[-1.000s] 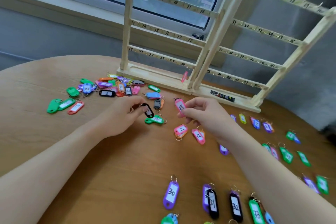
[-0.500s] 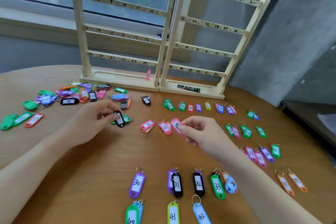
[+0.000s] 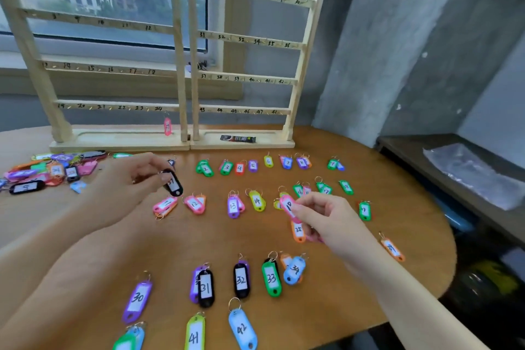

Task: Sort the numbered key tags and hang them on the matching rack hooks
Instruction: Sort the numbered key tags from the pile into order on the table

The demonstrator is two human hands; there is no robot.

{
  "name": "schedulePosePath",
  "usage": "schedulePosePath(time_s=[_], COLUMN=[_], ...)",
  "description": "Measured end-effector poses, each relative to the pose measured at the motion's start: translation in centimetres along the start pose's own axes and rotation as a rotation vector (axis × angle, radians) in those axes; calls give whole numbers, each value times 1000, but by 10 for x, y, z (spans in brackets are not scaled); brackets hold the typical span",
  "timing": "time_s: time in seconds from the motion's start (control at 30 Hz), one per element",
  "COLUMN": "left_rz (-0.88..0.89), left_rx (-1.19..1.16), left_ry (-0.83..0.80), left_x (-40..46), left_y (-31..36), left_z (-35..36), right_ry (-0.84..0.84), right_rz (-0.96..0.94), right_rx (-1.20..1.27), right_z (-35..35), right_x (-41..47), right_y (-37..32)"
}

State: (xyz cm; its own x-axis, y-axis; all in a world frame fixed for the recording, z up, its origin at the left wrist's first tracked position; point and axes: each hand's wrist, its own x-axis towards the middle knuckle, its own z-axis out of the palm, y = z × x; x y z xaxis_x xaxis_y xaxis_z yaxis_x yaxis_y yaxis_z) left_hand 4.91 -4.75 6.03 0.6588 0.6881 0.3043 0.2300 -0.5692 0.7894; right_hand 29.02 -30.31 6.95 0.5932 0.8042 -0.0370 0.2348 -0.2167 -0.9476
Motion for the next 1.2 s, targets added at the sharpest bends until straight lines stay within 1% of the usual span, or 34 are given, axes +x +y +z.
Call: schedulePosePath(time_s=[0.13, 0.23, 0.33, 0.5, 0.6, 0.7, 0.77, 0.83, 0.93, 1.0, 1.1, 1.2], left_rz=[56, 129, 164, 230, 241, 235, 209, 175, 163, 160, 158, 189], left_rx=[11, 37, 54, 65, 56, 58, 60, 55, 66, 73, 59, 64], left_ry=[-121, -271, -421, -546, -588, -565, -544, -556, -608, -670, -756, -782], left_x=[18, 24, 28, 35, 41, 47, 54, 61, 69, 69, 65, 59], left_y=[43, 73, 96, 124, 131, 135, 138, 142, 149, 152, 154, 158], left_z=[40, 75, 112, 165, 191, 214, 228, 241, 255, 263, 272, 280], right_ry=[87, 141, 212, 319, 372, 422, 478, 533, 566, 576, 559, 558], right_rz=[10, 40, 63, 122, 145, 141, 100, 55, 19, 6, -29, -60], right_rx=[3, 28, 42, 30, 0, -66, -173, -279, -329, -346, -369, -394], right_z=[-36, -62, -86, -121, -138, -150, -156, -159, -164, -165, -163, -163], right_x=[-11, -17, -22, -24, -22, -18, -13, -8, -1, 2, 1, -1], right_y=[14, 24, 35, 58, 72, 87, 97, 104, 112, 118, 123, 126])
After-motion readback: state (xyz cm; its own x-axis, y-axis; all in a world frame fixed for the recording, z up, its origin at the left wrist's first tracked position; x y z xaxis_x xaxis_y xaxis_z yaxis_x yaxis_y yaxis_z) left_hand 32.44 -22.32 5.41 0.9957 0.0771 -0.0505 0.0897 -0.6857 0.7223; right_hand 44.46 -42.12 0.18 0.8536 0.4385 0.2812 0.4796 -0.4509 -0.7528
